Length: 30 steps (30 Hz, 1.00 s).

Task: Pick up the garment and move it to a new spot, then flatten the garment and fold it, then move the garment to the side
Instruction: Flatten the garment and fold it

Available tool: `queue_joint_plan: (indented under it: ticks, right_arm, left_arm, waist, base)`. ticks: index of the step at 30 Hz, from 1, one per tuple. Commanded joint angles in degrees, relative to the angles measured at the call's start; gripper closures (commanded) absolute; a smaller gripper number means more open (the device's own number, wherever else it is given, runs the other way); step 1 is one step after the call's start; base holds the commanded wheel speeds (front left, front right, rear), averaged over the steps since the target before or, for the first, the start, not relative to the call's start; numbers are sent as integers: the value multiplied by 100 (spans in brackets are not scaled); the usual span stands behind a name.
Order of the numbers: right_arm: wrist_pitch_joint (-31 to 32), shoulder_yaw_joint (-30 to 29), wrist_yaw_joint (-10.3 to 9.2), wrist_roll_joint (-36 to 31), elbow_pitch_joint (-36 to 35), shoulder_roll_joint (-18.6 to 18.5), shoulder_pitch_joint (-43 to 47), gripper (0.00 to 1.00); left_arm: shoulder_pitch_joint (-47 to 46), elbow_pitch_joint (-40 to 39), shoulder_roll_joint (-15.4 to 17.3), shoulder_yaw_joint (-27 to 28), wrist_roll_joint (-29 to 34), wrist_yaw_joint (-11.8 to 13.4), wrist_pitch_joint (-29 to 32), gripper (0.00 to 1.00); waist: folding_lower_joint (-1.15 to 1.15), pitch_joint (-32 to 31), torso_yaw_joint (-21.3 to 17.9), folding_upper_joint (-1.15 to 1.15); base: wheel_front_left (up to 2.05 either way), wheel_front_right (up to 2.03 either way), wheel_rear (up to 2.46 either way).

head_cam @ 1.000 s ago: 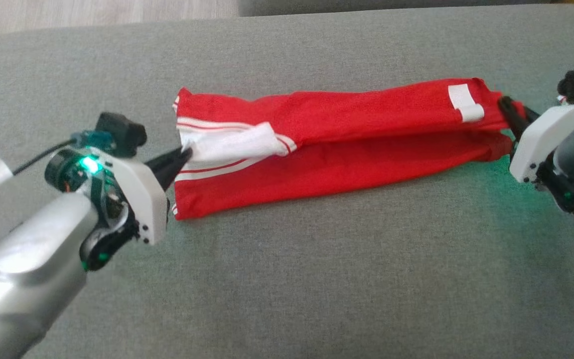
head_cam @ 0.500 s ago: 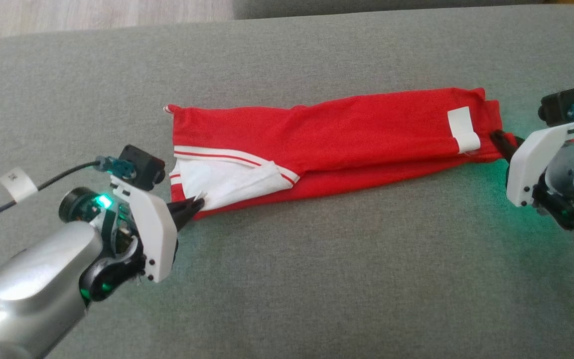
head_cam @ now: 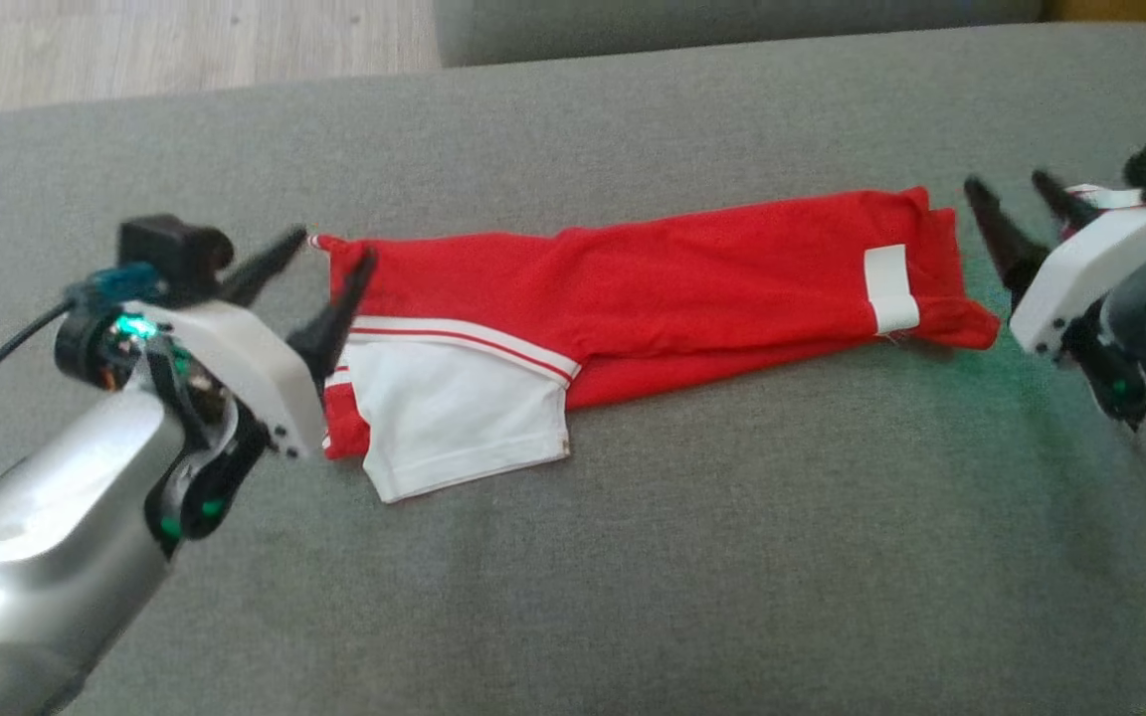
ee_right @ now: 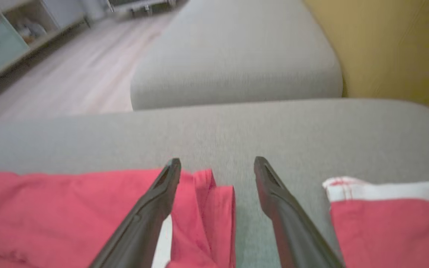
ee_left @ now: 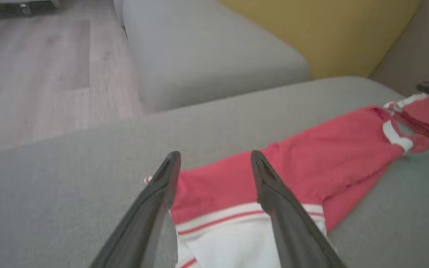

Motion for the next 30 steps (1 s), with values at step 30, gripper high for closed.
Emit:
queue_joint_plan:
  ticks: [30]
  right_arm:
    - [-1290, -5078, 20, -4347, -3390, 2428, 3659, 0]
  left_arm:
    - [3017, 23, -2760, 4287, 3283, 140, -2578, 0]
  waist:
    - [0, -725, -145, 0]
  base:
    - [0, 0, 0]
